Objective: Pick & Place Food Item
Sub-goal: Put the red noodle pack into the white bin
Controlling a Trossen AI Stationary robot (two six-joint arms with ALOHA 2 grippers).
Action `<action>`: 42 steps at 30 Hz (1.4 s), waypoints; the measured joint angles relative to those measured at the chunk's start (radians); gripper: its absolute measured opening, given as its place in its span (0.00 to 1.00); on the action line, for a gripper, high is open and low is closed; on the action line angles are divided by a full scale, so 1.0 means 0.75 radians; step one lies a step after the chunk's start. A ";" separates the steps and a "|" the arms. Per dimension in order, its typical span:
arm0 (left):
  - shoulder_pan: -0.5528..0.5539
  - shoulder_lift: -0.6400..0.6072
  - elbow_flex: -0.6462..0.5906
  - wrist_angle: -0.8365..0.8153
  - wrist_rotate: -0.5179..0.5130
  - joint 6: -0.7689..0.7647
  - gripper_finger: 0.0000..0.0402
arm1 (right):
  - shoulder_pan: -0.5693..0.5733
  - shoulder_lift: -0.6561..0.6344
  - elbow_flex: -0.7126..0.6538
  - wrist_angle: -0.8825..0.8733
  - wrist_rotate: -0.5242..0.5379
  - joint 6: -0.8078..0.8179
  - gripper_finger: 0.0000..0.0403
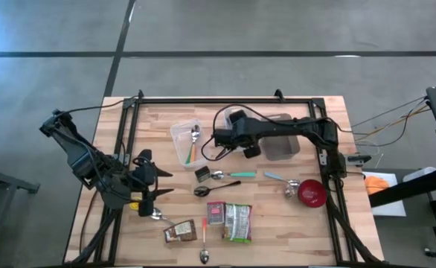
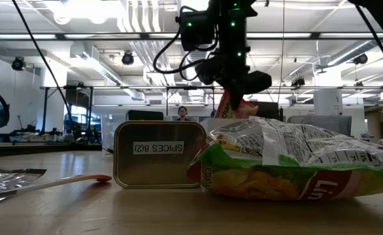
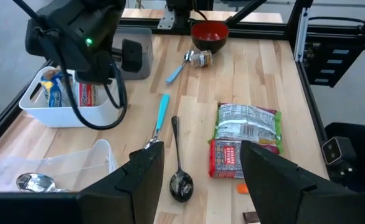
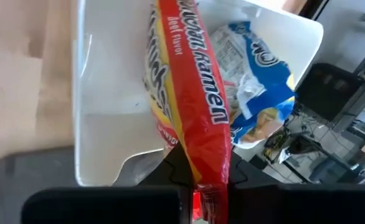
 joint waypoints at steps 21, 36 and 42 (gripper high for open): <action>-0.001 0.000 0.000 0.000 0.005 -0.010 0.53 | 0.005 -0.008 0.000 0.054 0.334 0.224 0.46; -0.001 0.000 0.000 0.000 0.006 -0.039 0.53 | -0.018 -0.008 0.000 0.178 0.443 0.420 0.47; -0.001 0.000 0.000 0.001 0.018 -0.041 0.53 | -0.060 -0.009 -0.009 0.315 0.335 0.376 0.47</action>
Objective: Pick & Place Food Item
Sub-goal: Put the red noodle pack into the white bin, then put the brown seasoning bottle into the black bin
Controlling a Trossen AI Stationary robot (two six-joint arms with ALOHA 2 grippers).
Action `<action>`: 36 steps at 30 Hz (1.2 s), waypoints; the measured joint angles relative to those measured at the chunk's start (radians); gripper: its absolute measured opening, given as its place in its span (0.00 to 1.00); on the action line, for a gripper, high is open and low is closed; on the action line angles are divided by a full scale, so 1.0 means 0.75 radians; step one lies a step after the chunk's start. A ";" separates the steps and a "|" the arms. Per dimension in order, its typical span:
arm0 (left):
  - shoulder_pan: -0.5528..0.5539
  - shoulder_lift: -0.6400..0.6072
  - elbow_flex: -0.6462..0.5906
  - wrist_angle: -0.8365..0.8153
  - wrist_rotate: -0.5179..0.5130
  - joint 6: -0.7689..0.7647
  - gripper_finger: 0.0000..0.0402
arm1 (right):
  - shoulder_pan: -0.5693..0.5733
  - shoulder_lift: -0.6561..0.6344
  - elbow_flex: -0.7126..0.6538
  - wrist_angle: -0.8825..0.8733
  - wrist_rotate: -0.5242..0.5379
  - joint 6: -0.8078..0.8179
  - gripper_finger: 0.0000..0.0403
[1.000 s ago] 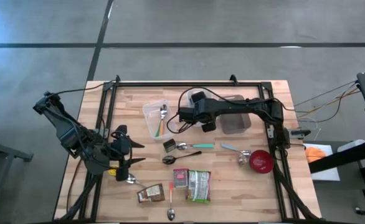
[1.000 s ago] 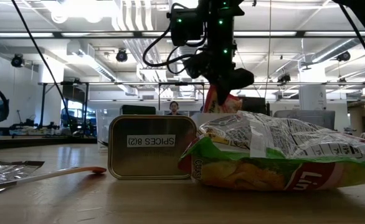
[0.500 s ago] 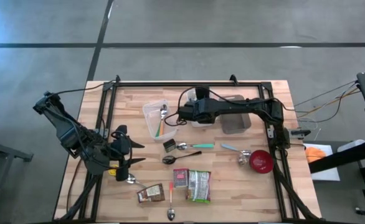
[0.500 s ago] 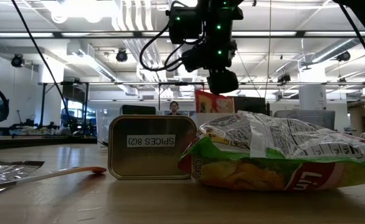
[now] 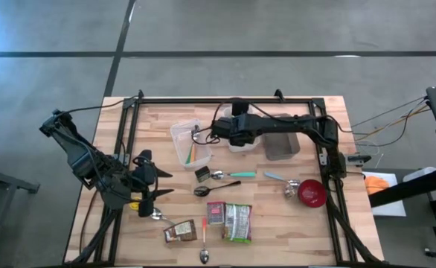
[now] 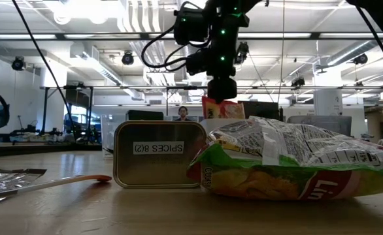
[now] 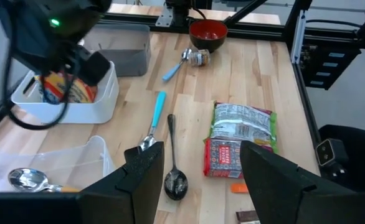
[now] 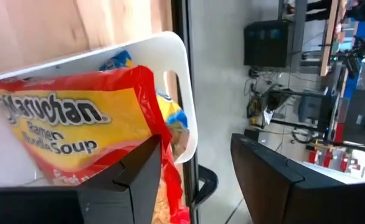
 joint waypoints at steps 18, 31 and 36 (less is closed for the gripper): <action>0.000 0.000 0.000 -0.001 0.033 -0.004 0.53 | -0.109 -0.001 -0.066 0.107 -0.038 -0.011 0.47; 0.000 0.000 0.000 -0.001 0.033 -0.005 0.53 | -0.091 -0.035 -0.062 0.114 -0.142 0.016 0.46; 0.001 0.000 0.000 -0.001 0.033 -0.005 0.53 | -0.089 -0.105 -0.062 0.107 -0.219 0.058 0.46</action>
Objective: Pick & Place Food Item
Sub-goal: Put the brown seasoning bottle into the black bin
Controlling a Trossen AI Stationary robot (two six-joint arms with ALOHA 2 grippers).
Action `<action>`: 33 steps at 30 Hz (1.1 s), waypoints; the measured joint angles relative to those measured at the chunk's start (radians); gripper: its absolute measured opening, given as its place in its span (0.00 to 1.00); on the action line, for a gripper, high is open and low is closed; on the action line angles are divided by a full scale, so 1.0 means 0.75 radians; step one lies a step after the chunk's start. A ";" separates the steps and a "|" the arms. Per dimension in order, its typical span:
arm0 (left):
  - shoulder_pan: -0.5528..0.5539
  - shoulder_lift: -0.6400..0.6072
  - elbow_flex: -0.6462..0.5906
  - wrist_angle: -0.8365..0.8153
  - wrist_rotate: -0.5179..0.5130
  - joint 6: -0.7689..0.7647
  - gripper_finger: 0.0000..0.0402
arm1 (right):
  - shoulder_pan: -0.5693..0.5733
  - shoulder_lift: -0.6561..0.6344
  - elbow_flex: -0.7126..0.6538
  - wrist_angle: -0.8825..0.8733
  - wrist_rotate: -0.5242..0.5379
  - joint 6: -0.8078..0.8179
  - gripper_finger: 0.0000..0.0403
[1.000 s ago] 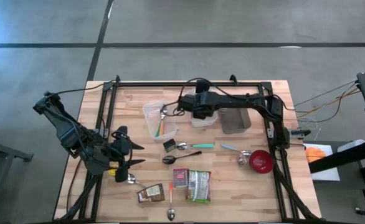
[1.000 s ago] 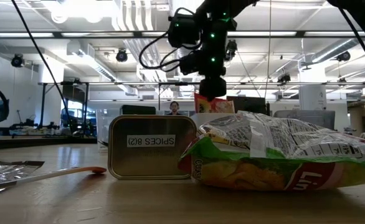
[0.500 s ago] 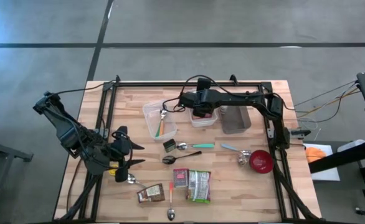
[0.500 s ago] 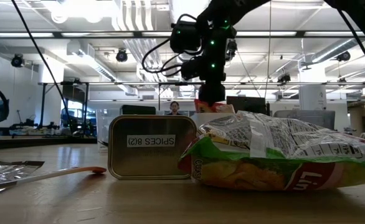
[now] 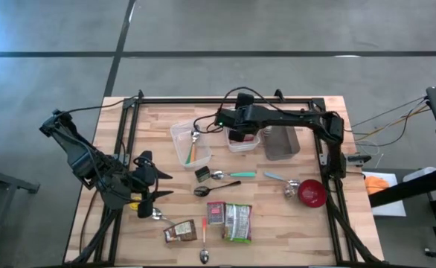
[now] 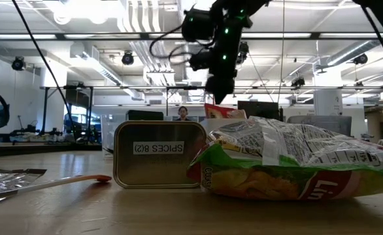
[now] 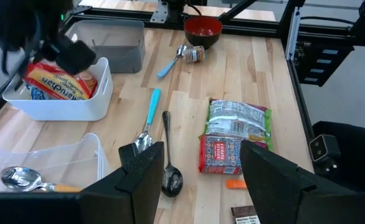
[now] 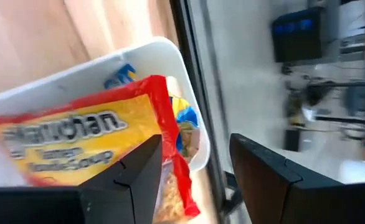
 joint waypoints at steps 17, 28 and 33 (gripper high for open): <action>0.009 0.001 -0.215 0.234 -0.026 -0.042 0.53 | 0.224 -0.330 -0.035 -0.435 -0.575 0.573 0.46; 0.045 -0.001 -0.363 0.476 -0.052 0.073 0.53 | 0.524 -0.345 -0.170 -0.664 -0.633 1.163 0.46; 0.075 -0.001 -0.375 0.493 -0.057 0.084 0.53 | 0.628 -0.345 -0.213 -0.678 -0.715 1.348 0.46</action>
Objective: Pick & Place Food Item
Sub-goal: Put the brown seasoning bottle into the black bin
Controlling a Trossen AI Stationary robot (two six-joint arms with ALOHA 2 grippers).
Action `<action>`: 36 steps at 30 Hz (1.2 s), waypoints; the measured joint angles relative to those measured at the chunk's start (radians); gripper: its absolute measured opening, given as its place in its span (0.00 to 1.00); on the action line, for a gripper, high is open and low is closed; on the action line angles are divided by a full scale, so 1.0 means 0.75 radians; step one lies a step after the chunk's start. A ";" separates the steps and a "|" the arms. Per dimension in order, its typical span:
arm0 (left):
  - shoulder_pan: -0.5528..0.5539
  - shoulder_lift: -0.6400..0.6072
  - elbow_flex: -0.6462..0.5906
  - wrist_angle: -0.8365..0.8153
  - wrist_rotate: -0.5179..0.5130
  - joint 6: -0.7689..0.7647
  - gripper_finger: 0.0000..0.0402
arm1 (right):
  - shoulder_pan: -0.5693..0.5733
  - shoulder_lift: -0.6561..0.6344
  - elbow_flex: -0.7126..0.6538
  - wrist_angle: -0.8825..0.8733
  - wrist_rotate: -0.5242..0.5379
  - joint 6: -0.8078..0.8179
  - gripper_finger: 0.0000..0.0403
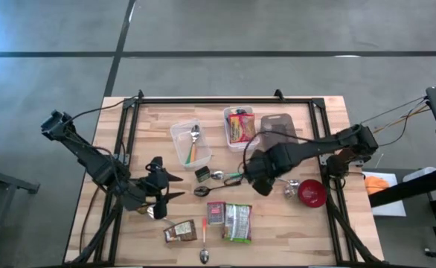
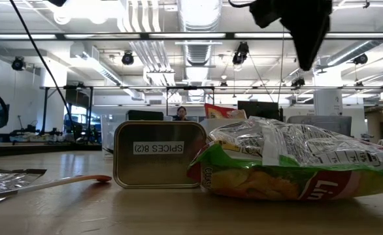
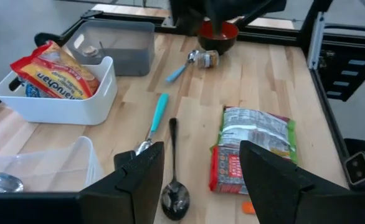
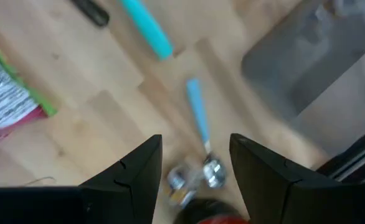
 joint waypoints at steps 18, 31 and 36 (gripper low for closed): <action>0.036 -0.021 0.000 -0.001 0.000 0.113 0.53 | 0.180 0.002 -0.336 0.016 -0.145 0.480 0.46; 0.074 -0.023 0.000 -0.001 0.000 0.139 0.53 | 0.175 0.002 -0.492 0.238 -0.218 0.450 0.46; 0.074 -0.023 0.000 -0.001 0.000 0.139 0.53 | 0.175 0.002 -0.566 0.363 -0.272 0.431 0.51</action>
